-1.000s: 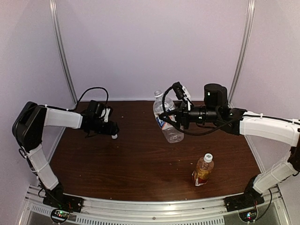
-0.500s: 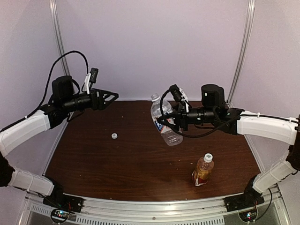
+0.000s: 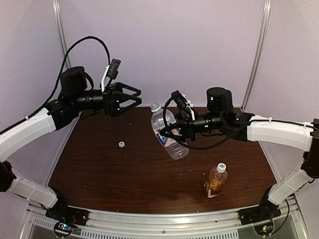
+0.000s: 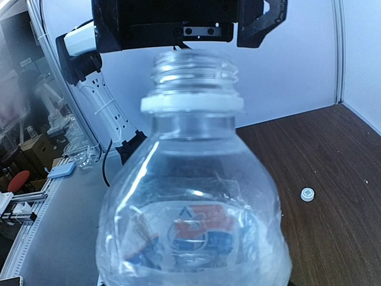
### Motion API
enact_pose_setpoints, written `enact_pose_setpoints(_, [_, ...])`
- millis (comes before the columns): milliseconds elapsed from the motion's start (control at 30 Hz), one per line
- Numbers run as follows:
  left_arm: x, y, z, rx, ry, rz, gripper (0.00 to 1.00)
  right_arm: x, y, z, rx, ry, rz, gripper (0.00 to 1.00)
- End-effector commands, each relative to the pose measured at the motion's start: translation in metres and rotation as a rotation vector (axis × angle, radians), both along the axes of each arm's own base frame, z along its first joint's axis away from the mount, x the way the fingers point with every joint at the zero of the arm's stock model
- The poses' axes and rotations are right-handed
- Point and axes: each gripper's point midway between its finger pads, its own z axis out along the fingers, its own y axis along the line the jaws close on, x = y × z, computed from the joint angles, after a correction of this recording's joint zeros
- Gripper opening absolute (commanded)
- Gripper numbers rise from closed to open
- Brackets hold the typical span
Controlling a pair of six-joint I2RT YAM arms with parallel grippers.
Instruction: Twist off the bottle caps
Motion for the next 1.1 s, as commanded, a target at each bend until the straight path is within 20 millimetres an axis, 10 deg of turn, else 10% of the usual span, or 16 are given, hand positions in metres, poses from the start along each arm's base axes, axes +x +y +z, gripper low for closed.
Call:
enact_pose_setpoints(0, [-0.011,-0.022,-0.001,0.029,-0.033,-0.074,0.96,-0.01,0.008,0.013,0.019,-0.034,0.056,0.45])
enact_pose_setpoints(733, [-0.018,-0.055,-0.024,0.105,0.007,-0.149,0.5,-0.015,0.014,0.006,-0.01,-0.041,0.063,0.45])
enact_pose_setpoints(1067, [-0.018,-0.052,-0.029,0.134,-0.018,-0.139,0.05,-0.006,0.011,0.005,-0.029,-0.043,-0.003,0.58])
